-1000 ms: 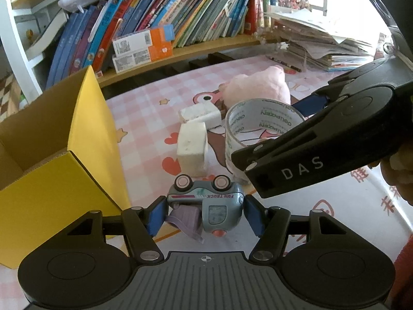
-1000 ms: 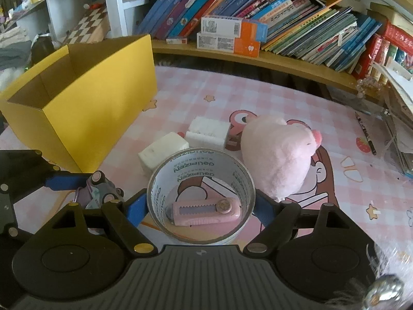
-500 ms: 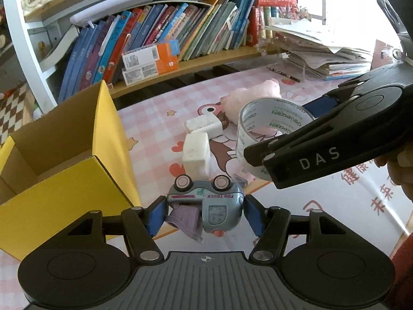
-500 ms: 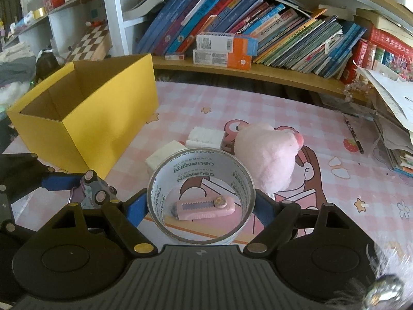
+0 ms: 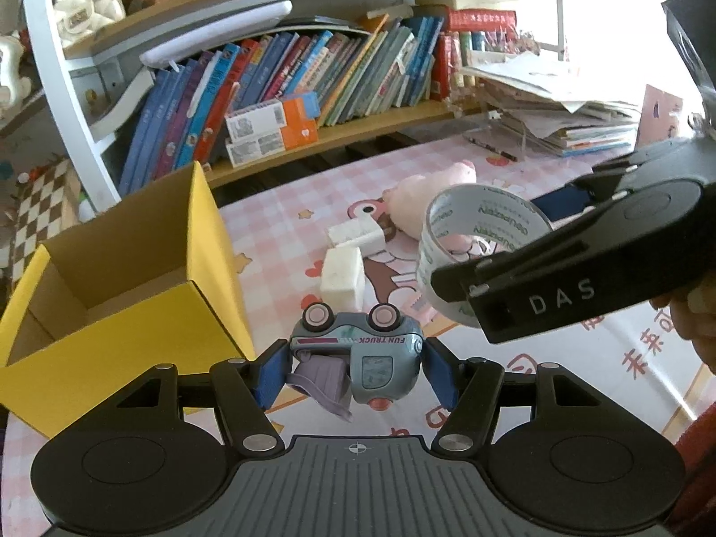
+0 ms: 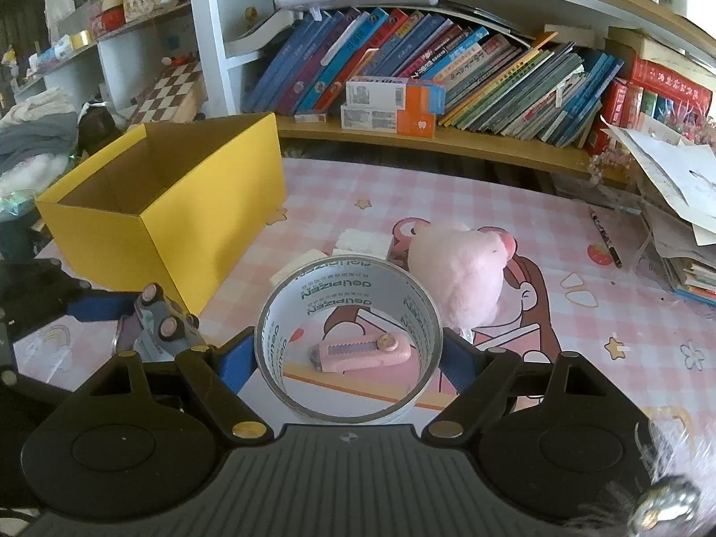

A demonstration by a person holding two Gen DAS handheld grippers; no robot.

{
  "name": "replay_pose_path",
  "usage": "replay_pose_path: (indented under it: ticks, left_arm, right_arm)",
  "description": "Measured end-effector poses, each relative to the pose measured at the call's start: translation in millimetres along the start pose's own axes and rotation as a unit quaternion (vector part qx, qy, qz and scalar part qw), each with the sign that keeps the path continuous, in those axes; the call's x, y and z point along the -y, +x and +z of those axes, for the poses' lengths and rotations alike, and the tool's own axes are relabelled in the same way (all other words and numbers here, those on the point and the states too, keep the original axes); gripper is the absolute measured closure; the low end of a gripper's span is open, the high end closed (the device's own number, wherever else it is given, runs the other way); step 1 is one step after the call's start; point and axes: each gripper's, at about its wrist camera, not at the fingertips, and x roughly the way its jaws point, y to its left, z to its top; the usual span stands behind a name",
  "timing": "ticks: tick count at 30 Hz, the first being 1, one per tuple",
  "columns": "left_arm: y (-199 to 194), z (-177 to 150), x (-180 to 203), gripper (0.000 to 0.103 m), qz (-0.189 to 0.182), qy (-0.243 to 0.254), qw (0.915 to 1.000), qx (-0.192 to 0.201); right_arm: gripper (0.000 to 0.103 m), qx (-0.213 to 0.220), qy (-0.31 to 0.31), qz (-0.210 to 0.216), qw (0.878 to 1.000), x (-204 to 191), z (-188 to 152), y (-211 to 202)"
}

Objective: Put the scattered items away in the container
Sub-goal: 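Lift and carry the toy truck and tape roll over the yellow box with both tools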

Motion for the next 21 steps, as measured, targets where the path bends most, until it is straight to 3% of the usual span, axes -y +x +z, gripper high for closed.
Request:
replay_pose_path:
  ticks: [10,21]
  left_arm:
    - [-14,1,3,0.039,0.005,0.001,0.9998,0.020]
    - [-24,-1,-15,0.039,-0.018,0.016,0.9989,0.041]
  right_arm:
    - [0.021,0.009,-0.005,-0.003,1.000,0,-3,-10]
    - [0.021,0.024,0.008,-0.032,0.999,-18,0,-19]
